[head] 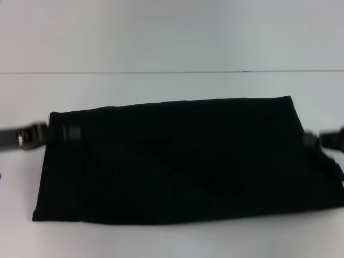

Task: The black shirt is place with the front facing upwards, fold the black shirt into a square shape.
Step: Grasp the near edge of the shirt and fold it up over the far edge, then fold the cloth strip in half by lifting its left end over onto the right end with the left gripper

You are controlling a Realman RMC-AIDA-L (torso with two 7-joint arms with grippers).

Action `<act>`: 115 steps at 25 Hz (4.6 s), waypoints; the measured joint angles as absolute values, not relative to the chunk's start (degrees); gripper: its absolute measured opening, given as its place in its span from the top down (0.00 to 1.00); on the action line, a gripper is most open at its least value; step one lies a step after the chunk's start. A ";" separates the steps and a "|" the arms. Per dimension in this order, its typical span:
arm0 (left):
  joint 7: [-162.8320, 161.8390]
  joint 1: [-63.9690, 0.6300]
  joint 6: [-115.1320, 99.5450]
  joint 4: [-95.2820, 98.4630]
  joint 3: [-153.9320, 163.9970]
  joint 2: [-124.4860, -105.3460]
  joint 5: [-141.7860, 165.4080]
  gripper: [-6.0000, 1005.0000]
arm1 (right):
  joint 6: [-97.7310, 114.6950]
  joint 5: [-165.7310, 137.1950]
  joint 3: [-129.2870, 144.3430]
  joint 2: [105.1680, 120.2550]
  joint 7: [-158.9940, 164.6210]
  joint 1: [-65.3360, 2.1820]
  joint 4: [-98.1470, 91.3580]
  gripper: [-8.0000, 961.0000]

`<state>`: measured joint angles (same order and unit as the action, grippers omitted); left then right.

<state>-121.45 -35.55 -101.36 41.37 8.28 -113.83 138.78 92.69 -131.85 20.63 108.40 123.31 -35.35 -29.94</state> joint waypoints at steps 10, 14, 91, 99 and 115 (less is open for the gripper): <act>-115.61 -34.76 -78.17 31.96 7.96 -115.50 124.93 0.95 | 68.14 -112.45 20.37 114.99 112.98 -35.94 -23.00 0.94; -110.14 -35.71 -69.41 28.34 8.18 -117.30 122.34 0.94 | 60.13 -107.40 20.48 118.95 105.23 -37.35 -22.64 0.94; -74.14 -38.19 -39.22 17.10 17.81 -124.28 91.29 0.05 | 45.75 -76.38 22.77 120.20 57.35 -41.98 -6.58 0.02; -69.17 -36.17 -43.40 18.84 11.61 -124.19 87.39 0.05 | 47.19 -76.38 23.30 120.23 57.36 -41.35 -6.55 0.02; -98.59 -28.55 -61.32 30.67 20.26 -122.98 95.96 0.05 | 60.58 -76.63 43.04 119.52 57.93 -34.30 -14.10 0.02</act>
<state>-98.59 -28.55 -61.32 30.67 20.26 -122.98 95.96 60.58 -76.63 43.04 119.52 57.93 -34.30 -14.10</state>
